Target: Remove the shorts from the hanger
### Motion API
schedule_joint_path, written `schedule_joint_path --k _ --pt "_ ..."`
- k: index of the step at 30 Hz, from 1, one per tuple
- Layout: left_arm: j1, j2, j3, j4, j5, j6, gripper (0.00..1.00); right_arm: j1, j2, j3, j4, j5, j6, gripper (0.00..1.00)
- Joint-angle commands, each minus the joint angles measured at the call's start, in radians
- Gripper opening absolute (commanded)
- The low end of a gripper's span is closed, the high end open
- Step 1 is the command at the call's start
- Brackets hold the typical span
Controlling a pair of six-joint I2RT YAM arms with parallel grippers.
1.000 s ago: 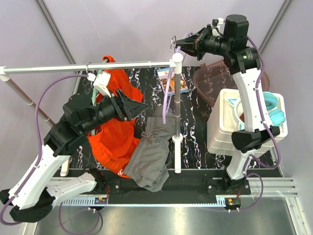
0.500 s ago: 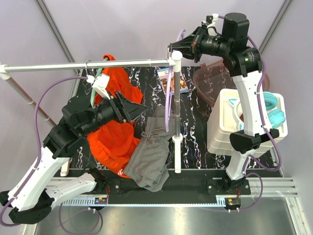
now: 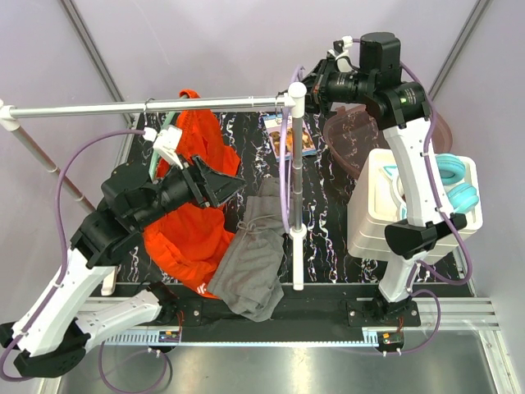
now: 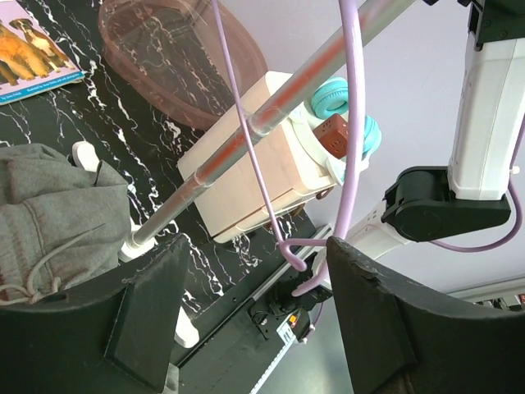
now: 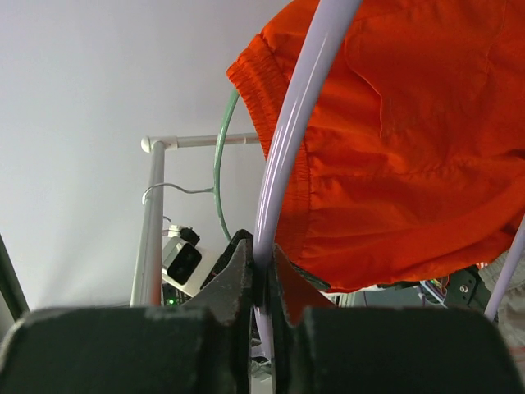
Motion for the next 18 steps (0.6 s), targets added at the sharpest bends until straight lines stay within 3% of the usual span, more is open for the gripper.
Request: schedule_joint_path --k 1,3,4,10,11,13,18 --pt "-0.004 -0.026 -0.004 0.012 0.017 0.035 0.71 0.006 -0.027 0.023 -0.005 0.012 -0.076 0.22" --pt "-0.002 -0.028 0.002 -0.029 0.014 0.057 0.71 0.006 -0.027 0.025 -0.031 0.027 -0.104 0.33" --pt "-0.002 -0.029 0.006 -0.046 0.014 0.068 0.72 0.006 -0.028 0.032 -0.047 0.037 -0.116 0.45" --pt "-0.007 -0.040 0.030 -0.150 0.056 0.173 0.72 0.003 -0.047 0.057 -0.186 0.136 -0.230 0.73" --pt "-0.007 -0.048 0.024 -0.149 0.058 0.184 0.72 -0.001 -0.054 0.057 -0.218 0.167 -0.240 0.85" --pt "-0.020 -0.078 0.003 -0.149 0.054 0.212 0.72 -0.008 -0.065 0.057 -0.249 0.199 -0.276 0.96" --pt "-0.117 -0.138 -0.056 -0.144 -0.038 0.235 0.72 -0.077 -0.100 0.043 -0.321 0.248 -0.338 1.00"
